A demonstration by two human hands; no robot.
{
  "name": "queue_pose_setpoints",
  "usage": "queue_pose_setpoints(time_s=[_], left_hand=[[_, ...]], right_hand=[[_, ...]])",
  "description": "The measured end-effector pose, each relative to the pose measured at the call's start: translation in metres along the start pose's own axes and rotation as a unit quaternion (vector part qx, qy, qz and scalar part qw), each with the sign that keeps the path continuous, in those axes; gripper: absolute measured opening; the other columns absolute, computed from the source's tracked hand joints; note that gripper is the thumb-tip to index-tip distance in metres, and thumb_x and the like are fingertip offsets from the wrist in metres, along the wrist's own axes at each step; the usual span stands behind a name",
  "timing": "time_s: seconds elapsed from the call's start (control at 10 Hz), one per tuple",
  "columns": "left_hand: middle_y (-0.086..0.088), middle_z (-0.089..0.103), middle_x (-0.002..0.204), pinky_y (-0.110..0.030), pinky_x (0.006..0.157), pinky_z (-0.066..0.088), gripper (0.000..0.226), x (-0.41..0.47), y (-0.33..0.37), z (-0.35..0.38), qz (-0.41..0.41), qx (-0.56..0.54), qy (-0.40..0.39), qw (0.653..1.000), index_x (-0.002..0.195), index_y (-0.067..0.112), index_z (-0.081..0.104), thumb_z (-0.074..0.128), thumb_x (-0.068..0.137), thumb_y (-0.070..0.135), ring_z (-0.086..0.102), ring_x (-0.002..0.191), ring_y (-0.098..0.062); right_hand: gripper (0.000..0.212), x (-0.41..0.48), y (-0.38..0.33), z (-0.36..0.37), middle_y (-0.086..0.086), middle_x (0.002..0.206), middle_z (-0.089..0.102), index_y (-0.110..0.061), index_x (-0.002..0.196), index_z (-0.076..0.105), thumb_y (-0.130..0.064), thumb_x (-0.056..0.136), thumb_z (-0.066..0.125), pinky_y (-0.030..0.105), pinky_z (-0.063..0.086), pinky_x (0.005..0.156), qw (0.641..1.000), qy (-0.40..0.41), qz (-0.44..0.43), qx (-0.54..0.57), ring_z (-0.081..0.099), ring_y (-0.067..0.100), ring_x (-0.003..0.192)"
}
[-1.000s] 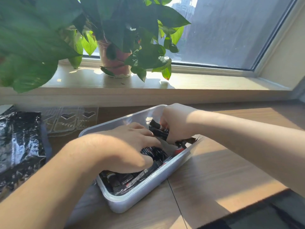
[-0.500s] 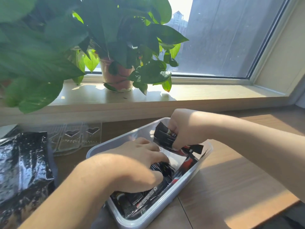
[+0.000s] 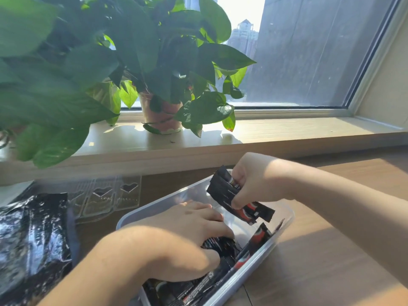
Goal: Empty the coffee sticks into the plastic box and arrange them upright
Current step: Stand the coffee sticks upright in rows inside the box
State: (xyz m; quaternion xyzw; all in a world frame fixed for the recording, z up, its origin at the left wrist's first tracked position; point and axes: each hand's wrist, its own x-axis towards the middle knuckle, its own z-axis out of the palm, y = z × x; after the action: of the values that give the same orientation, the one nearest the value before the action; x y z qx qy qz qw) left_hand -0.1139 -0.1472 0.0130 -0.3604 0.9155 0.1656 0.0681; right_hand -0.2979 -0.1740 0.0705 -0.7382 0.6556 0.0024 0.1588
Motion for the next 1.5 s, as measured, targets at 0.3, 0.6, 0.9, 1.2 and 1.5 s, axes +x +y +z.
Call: queue_pose_setpoints(time_s=[0.3, 0.6, 0.9, 1.2, 1.5], left_hand=[[0.024, 0.025, 0.156, -0.030, 0.121, 0.005, 0.058, -0.005, 0.007, -0.009, 0.047, 0.011, -0.019, 0.999, 0.145, 0.049, 0.033, 0.046, 0.092, 0.030, 0.008, 0.143, 0.007], [0.027, 0.020, 0.153, -0.037, 0.121, 0.011, 0.061, -0.007, 0.006, -0.003, 0.031, -0.005, -0.002, 0.999, 0.137, 0.060, 0.028, 0.040, 0.081, 0.039, 0.008, 0.141, 0.007], [0.030, 0.016, 0.143, -0.032, 0.111, 0.015, 0.059, -0.011, 0.008, -0.003, 0.026, -0.006, 0.041, 0.999, 0.130, 0.069, 0.026, 0.045, 0.084, 0.038, 0.009, 0.131, 0.009], [0.026, 0.029, 0.150, -0.007, 0.087, 0.017, 0.048, -0.015, 0.017, -0.017, 0.002, -0.015, 0.043, 0.999, 0.139, 0.055, 0.040, 0.047, 0.092, 0.046, 0.019, 0.130, 0.005], [0.005, 0.058, 0.056, -0.028, 0.050, 0.045, 0.049, -0.036, -0.010, -0.036, -0.039, -0.114, 0.281, 0.952, 0.072, 0.018, 0.066, 0.057, 0.085, 0.065, 0.048, 0.050, -0.005]], right_hand=[[0.017, -0.028, 0.013, 0.017, 0.000, 0.058, 0.062, -0.009, 0.076, 0.072, -0.023, 0.069, 0.077, 0.023, 0.040, 0.047, 0.999, -0.004, 0.049, 0.002, 0.053, 0.020, 0.049], [0.012, -0.036, 0.010, 0.001, 0.009, 0.068, 0.073, -0.011, 0.075, 0.073, -0.020, 0.071, 0.079, 0.034, 0.051, 0.049, 0.999, -0.018, -0.018, 0.027, 0.063, 0.022, 0.052], [0.019, 0.001, -0.005, -0.036, -0.002, 0.083, 0.080, -0.023, 0.095, 0.077, -0.021, 0.077, 0.082, 0.040, 0.062, 0.080, 0.983, -0.111, -0.146, 0.015, 0.076, 0.020, 0.079], [0.015, 0.017, 0.017, -0.011, -0.002, 0.085, 0.080, -0.020, 0.095, 0.077, -0.012, 0.082, 0.079, 0.032, 0.061, 0.081, 0.963, -0.094, -0.205, 0.147, 0.078, 0.017, 0.080], [0.023, 0.014, 0.025, -0.006, 0.006, 0.083, 0.080, -0.020, 0.086, 0.078, 0.002, 0.083, 0.075, 0.016, 0.053, 0.063, 0.933, -0.119, -0.225, 0.255, 0.076, 0.020, 0.073]])
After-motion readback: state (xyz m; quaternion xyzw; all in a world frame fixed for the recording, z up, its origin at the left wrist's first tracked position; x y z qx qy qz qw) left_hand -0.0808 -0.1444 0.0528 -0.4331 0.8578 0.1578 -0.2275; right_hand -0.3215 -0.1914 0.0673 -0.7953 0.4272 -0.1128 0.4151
